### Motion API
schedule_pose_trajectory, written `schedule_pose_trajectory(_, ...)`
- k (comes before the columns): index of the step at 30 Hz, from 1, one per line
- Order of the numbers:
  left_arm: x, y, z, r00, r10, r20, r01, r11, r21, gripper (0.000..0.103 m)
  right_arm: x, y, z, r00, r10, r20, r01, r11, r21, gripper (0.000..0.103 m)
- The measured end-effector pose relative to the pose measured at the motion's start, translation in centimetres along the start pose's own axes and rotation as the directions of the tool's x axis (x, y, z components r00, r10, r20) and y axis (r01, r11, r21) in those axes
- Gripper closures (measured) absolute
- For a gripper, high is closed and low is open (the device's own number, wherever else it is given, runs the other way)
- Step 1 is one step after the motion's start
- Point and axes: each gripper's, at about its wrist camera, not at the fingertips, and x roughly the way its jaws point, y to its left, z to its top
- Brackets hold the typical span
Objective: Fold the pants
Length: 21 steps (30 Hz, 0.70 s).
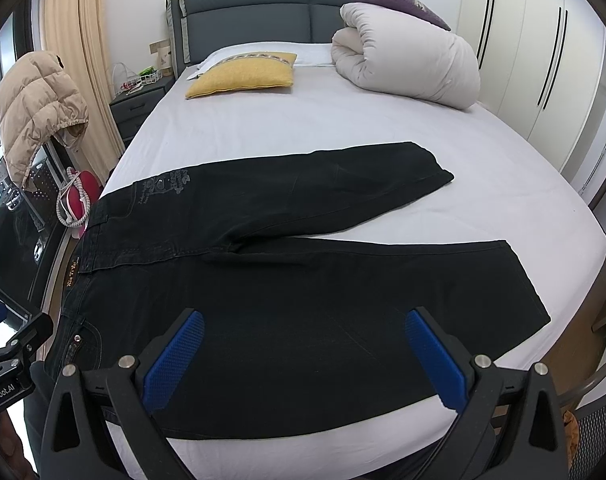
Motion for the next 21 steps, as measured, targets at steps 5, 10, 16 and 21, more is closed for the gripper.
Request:
schedule_pose_trajectory(5, 0.0, -0.1, -0.1, 1.0, 0.009, 0.009, -0.009, 1.0, 0.006, 0.0, 0.3, 0.2, -0.1, 1.0, 0.001, -0.002, -0.001, 1.0, 0.0, 0.0)
schedule_pose_trajectory(10, -0.3, -0.1, 0.0, 0.999, 0.002, 0.05, -0.004, 1.0, 0.031, 0.0, 0.9, 0.5, -0.3, 1.0, 0.005, -0.008, -0.005, 1.0, -0.004, 0.0)
schedule_pose_trajectory(16, 0.2, 0.5, 1.0, 0.993, 0.051, 0.109, -0.059, 0.995, 0.076, 0.0, 1.9, 0.6, 0.0, 1.0, 0.011, -0.022, -0.011, 1.0, -0.017, 0.0)
schedule_pose_trajectory(21, 2.7, 1.9, 3.7, 0.995, -0.005, 0.099, -0.004, 0.996, 0.09, 0.0, 2.9, 0.8, 1.1, 0.999, 0.052, -0.007, -0.052, 0.998, -0.038, 0.0)
